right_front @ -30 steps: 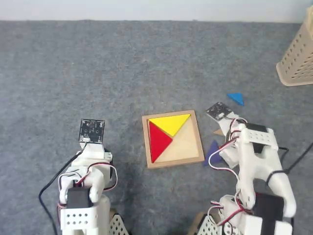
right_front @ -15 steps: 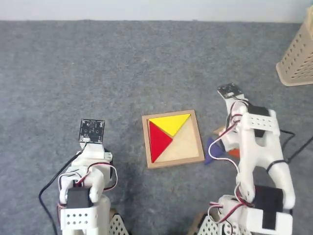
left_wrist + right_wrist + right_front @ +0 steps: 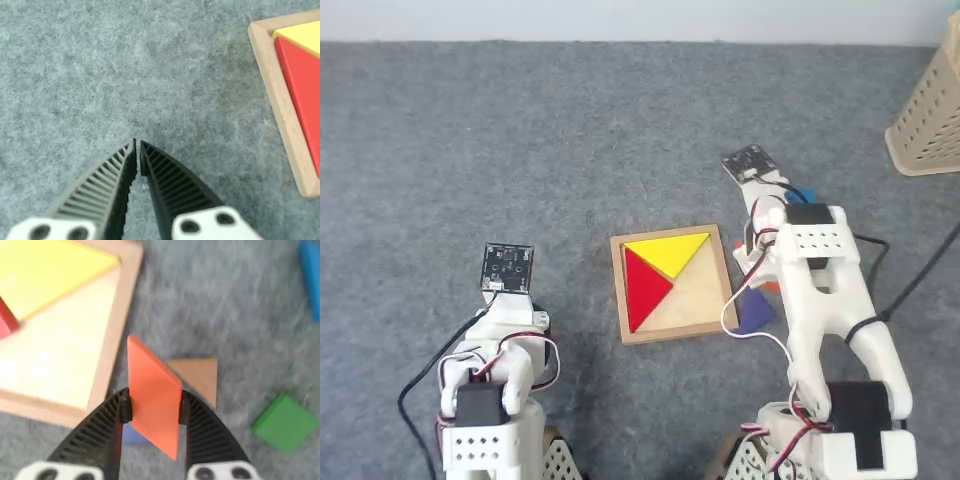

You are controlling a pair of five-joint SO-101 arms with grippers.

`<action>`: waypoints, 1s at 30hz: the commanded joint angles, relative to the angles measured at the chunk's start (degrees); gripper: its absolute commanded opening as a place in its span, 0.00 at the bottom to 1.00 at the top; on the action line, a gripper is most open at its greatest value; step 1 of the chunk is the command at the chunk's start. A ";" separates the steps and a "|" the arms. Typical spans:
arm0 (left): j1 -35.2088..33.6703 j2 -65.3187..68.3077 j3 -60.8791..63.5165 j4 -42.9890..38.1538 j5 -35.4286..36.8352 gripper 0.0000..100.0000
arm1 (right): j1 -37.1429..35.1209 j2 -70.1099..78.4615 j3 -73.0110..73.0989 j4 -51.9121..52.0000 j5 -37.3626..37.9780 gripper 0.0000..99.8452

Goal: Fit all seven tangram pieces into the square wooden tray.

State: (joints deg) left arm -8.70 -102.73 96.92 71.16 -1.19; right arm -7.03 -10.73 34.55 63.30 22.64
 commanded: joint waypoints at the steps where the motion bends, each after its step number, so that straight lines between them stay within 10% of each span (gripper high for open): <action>1: -0.09 -0.35 -0.31 0.35 0.35 0.01 | -2.51 -1.36 -3.60 -5.14 -0.70 0.02; 30: -0.09 -0.35 -0.31 0.35 0.35 0.01 | 2.51 7.34 -1.14 -15.34 -6.68 0.15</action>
State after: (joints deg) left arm -8.70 -102.73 96.92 71.16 -1.19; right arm -7.65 -0.18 34.46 48.97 18.95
